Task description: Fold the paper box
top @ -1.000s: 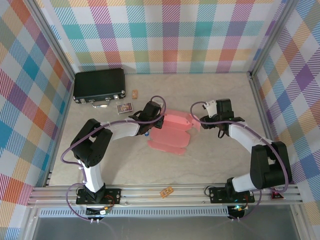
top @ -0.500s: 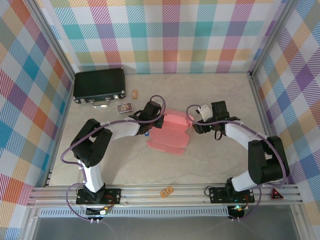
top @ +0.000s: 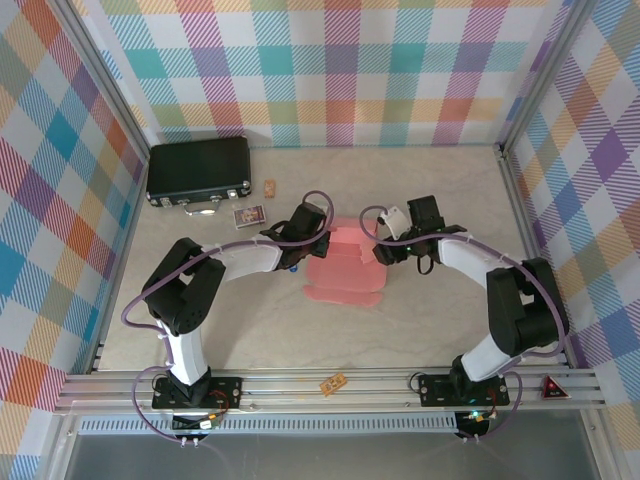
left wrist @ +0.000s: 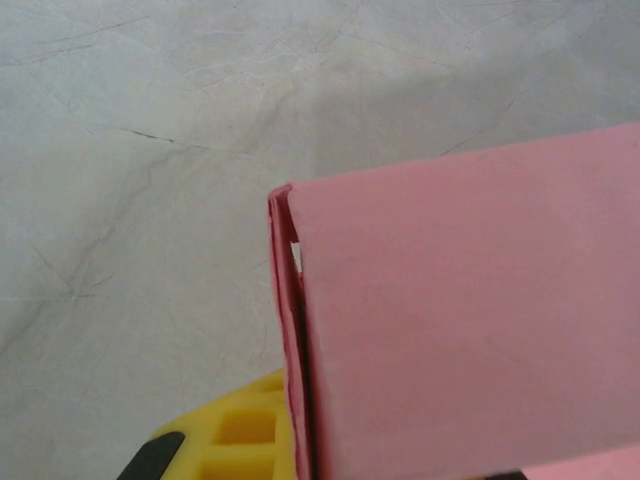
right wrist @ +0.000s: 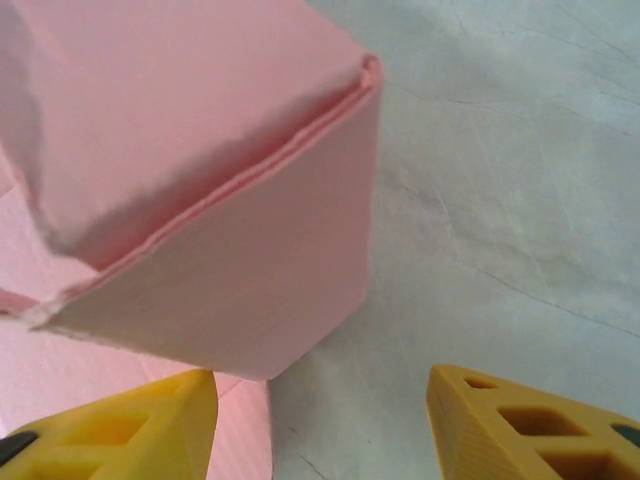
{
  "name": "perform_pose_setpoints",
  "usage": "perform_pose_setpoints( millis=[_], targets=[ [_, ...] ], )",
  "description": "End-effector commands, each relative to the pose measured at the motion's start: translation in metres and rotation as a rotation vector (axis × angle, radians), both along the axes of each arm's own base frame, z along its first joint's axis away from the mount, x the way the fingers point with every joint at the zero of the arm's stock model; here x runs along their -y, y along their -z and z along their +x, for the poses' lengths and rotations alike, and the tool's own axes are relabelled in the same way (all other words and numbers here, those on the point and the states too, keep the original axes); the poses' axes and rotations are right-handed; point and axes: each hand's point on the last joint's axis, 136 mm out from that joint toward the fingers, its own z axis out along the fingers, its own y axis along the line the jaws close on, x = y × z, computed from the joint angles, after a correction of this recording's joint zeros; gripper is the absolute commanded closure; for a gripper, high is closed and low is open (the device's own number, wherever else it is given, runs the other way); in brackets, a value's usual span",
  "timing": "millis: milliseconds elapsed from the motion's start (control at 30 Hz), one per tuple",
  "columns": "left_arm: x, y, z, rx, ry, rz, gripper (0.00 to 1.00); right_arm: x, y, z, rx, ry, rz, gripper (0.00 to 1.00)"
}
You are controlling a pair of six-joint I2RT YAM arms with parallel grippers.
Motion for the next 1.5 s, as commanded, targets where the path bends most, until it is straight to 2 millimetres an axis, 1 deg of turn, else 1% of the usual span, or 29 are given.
perform_pose_setpoints(
  millis=[0,167,400,533,667,833,1000,1200,1267,1467],
  targets=[
    [0.008,0.001,-0.007,-0.020,0.021,0.013,0.91,-0.016,-0.013,0.006,0.009,-0.029,0.060,0.44],
    [0.008,0.001,-0.008,-0.020,0.024,0.015,0.91,-0.020,-0.015,0.010,0.009,-0.037,0.058,0.45],
    [0.008,0.000,-0.008,-0.021,0.025,0.021,0.91,-0.025,-0.019,0.008,0.007,-0.075,0.075,0.41],
    [0.007,0.000,-0.008,-0.020,0.025,0.023,0.91,-0.019,-0.015,0.019,0.006,-0.023,0.032,0.41],
    [0.008,-0.001,-0.009,-0.024,0.026,0.019,0.91,-0.022,-0.015,0.023,-0.018,0.001,0.045,0.41],
    [0.007,-0.001,-0.010,-0.042,0.014,0.013,0.91,-0.020,-0.010,0.031,-0.012,0.059,-0.004,0.42],
    [0.008,0.001,-0.012,-0.066,-0.006,-0.002,0.91,-0.020,-0.005,0.038,0.008,0.098,-0.067,0.49],
    [0.008,0.004,-0.013,-0.087,-0.024,-0.011,0.91,-0.024,0.001,0.039,0.055,0.131,-0.168,0.57],
    [0.008,0.004,-0.012,-0.091,-0.033,-0.011,0.91,-0.024,0.001,0.040,0.063,0.155,-0.182,0.58],
    [0.007,0.004,-0.012,-0.101,-0.053,-0.017,0.92,-0.018,0.004,0.042,0.114,0.221,-0.284,0.66]
  ],
)
